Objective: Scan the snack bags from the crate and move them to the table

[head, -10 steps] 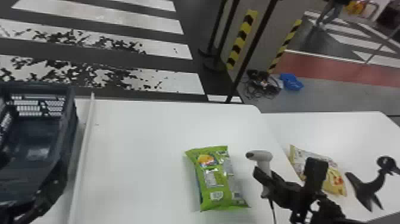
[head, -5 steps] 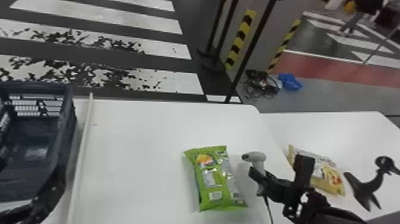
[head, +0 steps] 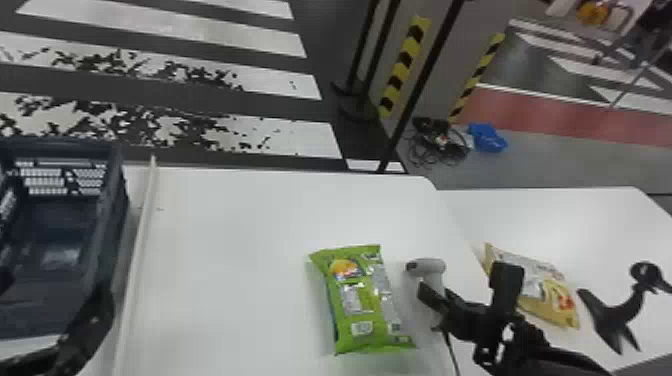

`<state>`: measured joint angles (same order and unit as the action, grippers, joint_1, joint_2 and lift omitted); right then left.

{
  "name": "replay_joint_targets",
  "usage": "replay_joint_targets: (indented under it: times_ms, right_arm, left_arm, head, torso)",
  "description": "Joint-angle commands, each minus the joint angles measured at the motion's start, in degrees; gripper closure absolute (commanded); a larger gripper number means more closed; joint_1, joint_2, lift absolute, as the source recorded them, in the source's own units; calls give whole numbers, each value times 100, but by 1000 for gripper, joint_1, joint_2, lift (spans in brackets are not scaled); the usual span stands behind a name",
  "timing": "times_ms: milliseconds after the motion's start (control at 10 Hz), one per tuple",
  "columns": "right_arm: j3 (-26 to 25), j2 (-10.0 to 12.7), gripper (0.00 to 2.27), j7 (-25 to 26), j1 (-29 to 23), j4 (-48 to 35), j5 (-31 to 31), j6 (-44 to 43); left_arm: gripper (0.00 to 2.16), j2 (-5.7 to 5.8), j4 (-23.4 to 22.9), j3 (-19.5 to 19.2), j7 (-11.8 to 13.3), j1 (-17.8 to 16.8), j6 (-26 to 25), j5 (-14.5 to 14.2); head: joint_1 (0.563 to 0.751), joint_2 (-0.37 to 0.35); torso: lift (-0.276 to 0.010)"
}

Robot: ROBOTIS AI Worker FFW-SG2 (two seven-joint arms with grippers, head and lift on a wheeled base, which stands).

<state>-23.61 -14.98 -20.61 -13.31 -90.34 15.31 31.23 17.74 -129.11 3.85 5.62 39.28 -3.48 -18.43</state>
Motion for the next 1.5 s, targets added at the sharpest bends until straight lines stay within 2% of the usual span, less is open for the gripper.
replay_joint_targets:
  times_ms: [0, 200, 300, 500, 800, 1000, 1200, 1300, 1400]
  right_arm:
    - [-4, -5, 1764, -5, -5, 8, -2, 2]
    - [-4, -5, 316, -5, -31, -1, -11, 2]
    - [-4, -5, 33, -14, -49, -36, -11, 20]
    - [-39, 30, 26, -14, -216, -335, 103, 20]
    - [-74, 215, 56, -5, -989, -1741, 560, 231]
    - [-39, 303, 63, -119, -1402, -2172, 1114, 336]
    - [-408, 391, 63, -638, -1411, -2146, 1888, 1320]
    - [-601, 391, 63, -884, -1394, -2146, 1984, 1707]
    - [-874, 382, 63, -1156, -1218, -2102, 2178, 2445]
  left_arm:
    - [36, 1, -26, 28, 0, 0, 0, 33]
    - [36, 1, -53, 28, -9, 9, 0, 33]
    - [36, 1, -53, 46, -9, 18, -18, 50]
    - [36, 1, -53, 46, -18, 18, -18, 59]
    - [36, -8, -53, 72, -18, 0, -18, 59]
    - [36, -16, -44, 90, -18, -26, -18, 59]
    - [36, 10, -9, 72, -18, -35, -18, 59]
    - [36, 1, 18, 72, -9, -35, -18, 50]
    - [36, 1, 35, 81, -9, -43, -18, 59]
  head:
    - [695, -350]
    - [695, -350]
    - [695, -350]
    - [695, -350]
    - [695, -350]
    - [695, -341]
    - [695, -303]
    - [695, -283]
    - [695, -275]
  torso:
    - [-95]
    - [-95]
    - [-95]
    - [-95]
    - [-95]
    - [-95]
    - [-95]
    - [-95]
    - [-95]
